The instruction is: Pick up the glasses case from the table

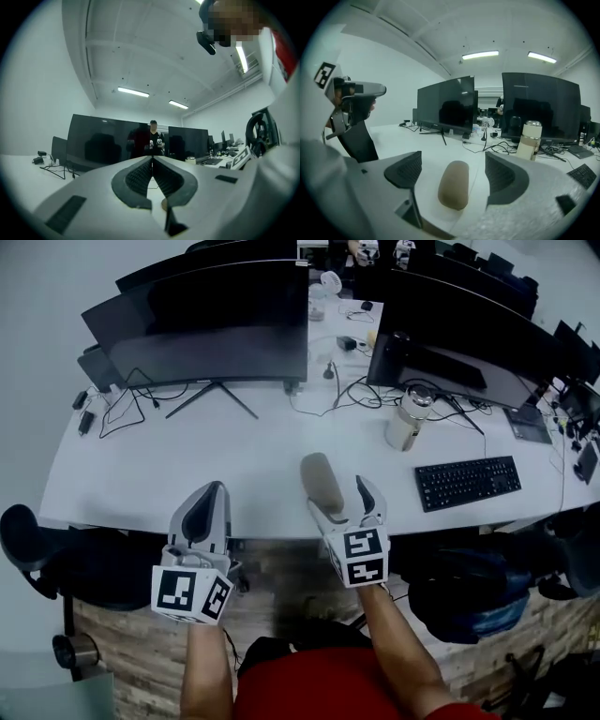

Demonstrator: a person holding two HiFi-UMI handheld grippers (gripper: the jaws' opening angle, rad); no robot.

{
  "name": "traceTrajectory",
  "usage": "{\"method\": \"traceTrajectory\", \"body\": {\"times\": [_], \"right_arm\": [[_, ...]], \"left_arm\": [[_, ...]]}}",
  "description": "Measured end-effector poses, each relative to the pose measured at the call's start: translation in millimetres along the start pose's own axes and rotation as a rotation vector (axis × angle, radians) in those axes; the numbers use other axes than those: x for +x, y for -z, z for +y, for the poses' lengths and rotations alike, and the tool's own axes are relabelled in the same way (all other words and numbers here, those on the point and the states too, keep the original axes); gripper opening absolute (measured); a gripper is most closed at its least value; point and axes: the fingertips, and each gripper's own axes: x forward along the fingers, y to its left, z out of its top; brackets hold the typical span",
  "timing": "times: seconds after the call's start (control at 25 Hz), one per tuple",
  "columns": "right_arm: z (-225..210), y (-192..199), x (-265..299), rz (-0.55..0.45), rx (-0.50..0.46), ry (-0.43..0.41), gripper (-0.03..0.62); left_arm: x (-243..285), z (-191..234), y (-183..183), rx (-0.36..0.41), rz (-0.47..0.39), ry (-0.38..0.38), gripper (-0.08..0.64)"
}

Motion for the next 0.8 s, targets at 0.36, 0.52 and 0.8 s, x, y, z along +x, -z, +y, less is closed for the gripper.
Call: {"method": "traceTrajectory", "body": {"times": [0.36,0.52,0.8], "right_arm": [[-11.6,51.9,66.5,0.173,0.047,-0.032,0.416],[-8.3,71.0,88.9,0.241,0.072,-0.029,0.426],[-8.1,95.0,115.0,0.329,0.083,-0.013,0.434]], "left_arm": [[41.9,16.0,26.5,-0.004,0.071,0.014,0.011],[54.6,27.6,32.7,-0.017,0.086,0.036,0.011],[74.7,38.9,40.5,-0.037,0.097,0.076,0.011]]}}
